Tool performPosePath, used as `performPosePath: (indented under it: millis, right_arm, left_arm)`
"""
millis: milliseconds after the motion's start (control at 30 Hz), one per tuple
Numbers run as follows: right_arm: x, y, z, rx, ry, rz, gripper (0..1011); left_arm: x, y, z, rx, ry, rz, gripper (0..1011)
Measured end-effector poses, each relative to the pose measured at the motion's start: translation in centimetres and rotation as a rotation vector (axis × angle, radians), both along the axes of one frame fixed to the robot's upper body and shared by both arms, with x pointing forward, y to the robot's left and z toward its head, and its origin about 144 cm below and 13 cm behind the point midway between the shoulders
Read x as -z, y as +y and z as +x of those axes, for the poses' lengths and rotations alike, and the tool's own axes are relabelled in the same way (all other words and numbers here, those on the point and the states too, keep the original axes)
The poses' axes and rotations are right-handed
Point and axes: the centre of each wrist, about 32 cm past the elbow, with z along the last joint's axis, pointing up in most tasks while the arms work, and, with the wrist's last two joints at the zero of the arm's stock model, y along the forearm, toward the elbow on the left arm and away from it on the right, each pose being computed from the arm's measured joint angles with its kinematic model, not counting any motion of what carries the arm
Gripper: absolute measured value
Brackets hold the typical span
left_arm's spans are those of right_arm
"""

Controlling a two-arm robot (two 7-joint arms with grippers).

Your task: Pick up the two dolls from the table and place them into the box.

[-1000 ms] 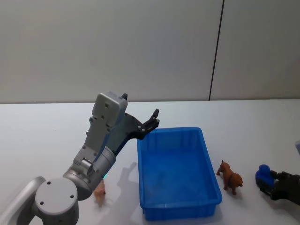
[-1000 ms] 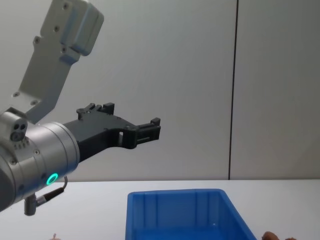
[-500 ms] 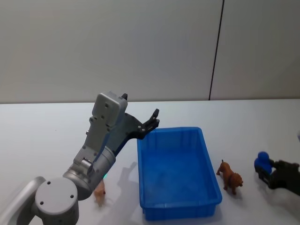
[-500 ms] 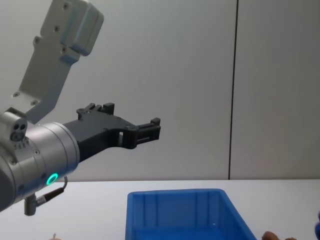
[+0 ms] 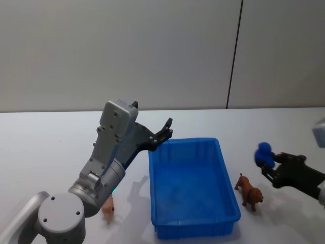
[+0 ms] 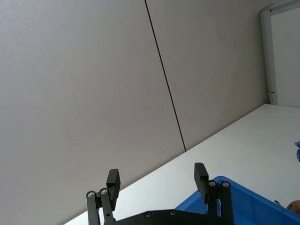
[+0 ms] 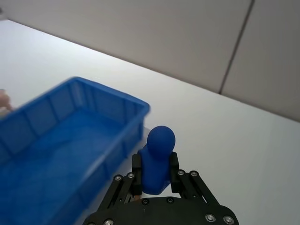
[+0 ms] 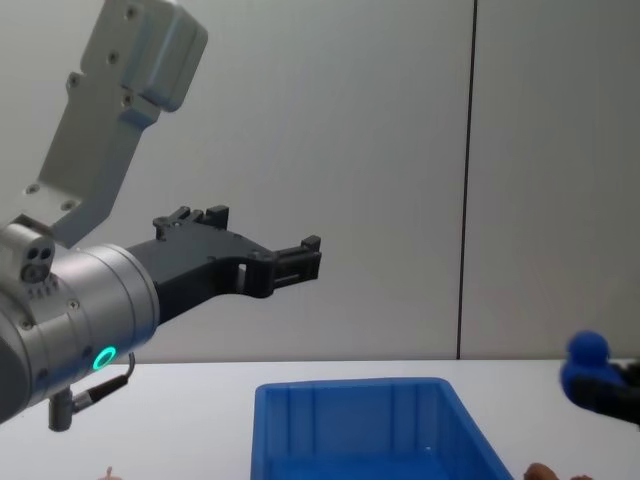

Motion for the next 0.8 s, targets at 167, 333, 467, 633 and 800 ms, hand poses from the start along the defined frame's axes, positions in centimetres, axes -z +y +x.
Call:
performPosePath:
  millis: [167, 333, 467, 633, 800]
  right_arm:
    - [-1.0, 1.7, 0.1, -0.072, -0.024, 0.011, 291]
    - [-1.7, 3.7, 0.1, -0.149, -0.032, 0.02, 258]
    - [-2.0, 5.6, 0.2, -0.207, -0.028, 0.023, 237]
    - [-2.2, 7.8, 0.3, -0.269, -0.012, 0.022, 212]
    - [-2.2, 9.7, 0.3, -0.312, 0.004, 0.013, 367]
  left_arm:
    - [0.0, 0.0, 0.0, 0.0, 0.0, 0.0, 1001]
    - [0.0, 0.0, 0.0, 0.0, 0.0, 0.0, 1001]
    - [0.0, 0.0, 0.0, 0.0, 0.0, 0.0, 1001]
    - [0.0, 0.0, 0.0, 0.0, 0.0, 0.0, 1001]
    - [0.0, 0.0, 0.0, 0.0, 0.0, 0.0, 1001]
